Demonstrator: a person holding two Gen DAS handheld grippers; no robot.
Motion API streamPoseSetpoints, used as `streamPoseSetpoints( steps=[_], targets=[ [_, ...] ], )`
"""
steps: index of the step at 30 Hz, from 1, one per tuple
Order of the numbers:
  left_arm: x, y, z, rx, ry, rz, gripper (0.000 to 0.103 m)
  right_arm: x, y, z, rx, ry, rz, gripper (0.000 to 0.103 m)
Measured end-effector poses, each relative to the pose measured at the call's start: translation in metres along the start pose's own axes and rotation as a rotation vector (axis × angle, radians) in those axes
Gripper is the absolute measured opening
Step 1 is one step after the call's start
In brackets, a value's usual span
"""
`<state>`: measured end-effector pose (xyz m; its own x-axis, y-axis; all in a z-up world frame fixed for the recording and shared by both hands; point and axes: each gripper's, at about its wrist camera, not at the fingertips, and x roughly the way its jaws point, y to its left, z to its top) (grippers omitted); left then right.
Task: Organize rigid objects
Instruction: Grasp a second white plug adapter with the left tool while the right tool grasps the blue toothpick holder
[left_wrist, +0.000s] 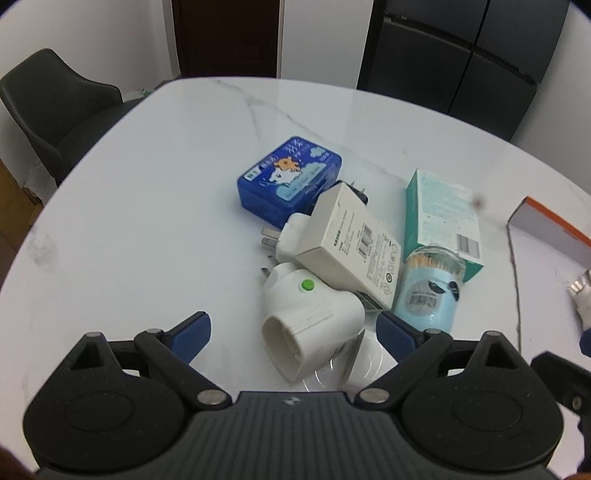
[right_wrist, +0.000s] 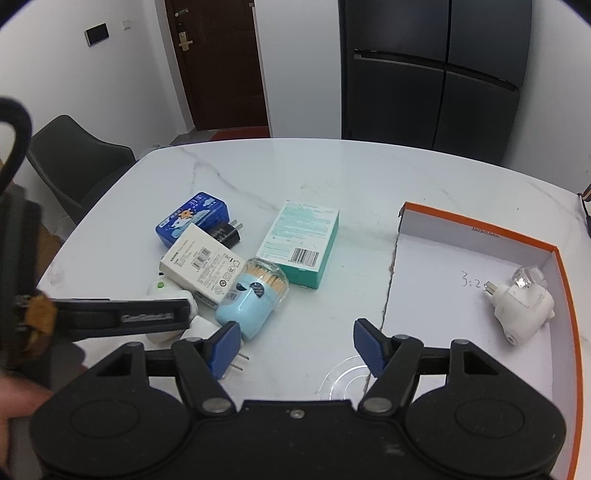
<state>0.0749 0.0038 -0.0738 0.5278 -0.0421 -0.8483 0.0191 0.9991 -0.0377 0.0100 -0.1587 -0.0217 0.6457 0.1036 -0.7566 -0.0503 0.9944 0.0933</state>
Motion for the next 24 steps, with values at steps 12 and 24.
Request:
streamPoseSetpoints(
  steps=[12,24],
  targets=[
    [0.018,0.01,-0.002,0.046,0.012,-0.035,0.067,0.033,0.012,0.007,0.01,0.038,0.01,0.08],
    [-0.003,0.036,-0.006,0.054,-0.034,-0.072,0.067,0.094,0.025,0.021,0.115,0.103,0.04,0.08]
  ],
)
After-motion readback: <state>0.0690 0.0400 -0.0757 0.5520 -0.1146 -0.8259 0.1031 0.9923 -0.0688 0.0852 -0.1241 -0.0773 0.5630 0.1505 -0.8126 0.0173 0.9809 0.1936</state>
